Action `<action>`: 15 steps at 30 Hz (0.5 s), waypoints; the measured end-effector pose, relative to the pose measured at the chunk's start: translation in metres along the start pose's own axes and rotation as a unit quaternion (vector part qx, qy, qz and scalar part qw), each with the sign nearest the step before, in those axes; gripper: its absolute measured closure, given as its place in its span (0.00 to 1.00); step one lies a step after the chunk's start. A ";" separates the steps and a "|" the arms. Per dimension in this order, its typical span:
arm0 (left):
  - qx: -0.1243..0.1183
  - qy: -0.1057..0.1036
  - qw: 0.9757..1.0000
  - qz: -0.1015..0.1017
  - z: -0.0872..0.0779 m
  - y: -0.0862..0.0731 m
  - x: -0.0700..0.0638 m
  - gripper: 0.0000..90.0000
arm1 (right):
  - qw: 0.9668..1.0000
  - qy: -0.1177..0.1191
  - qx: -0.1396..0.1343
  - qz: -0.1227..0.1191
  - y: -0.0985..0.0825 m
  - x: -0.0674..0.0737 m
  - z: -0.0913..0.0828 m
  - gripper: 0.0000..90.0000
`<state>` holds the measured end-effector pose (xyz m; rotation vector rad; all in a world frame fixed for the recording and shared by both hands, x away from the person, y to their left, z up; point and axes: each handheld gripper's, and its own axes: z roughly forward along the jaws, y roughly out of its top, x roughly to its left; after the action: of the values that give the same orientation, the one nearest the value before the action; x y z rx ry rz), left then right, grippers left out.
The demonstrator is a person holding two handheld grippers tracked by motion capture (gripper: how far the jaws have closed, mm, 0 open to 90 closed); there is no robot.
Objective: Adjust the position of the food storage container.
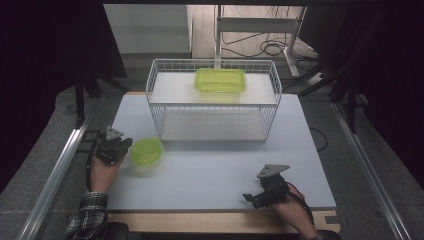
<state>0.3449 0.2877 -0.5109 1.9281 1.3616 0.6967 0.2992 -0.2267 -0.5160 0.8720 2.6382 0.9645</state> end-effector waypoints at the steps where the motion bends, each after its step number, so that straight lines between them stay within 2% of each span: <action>1: 0.001 0.000 1.000 0.000 -0.001 -0.001 0.000 0.97 | 1.000 0.000 0.001 0.000 0.000 0.000 0.000 0.10; 8: 0.001 -0.007 1.000 0.002 -0.011 -0.005 -0.008 0.97 | 1.000 -0.002 -0.001 0.000 0.000 0.000 -0.001 0.10; 11: 0.007 -0.009 1.000 0.008 -0.009 -0.007 -0.014 0.97 | 1.000 -0.002 -0.001 -0.001 0.000 0.001 -0.001 0.10; 15: 0.003 -0.012 1.000 0.011 -0.006 -0.004 -0.019 0.97 | 1.000 0.000 -0.001 -0.002 0.001 0.001 -0.001 0.10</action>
<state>0.3319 0.2715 -0.5111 1.9542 1.3305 0.6778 0.2981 -0.2261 -0.5150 0.8658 2.6366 0.9658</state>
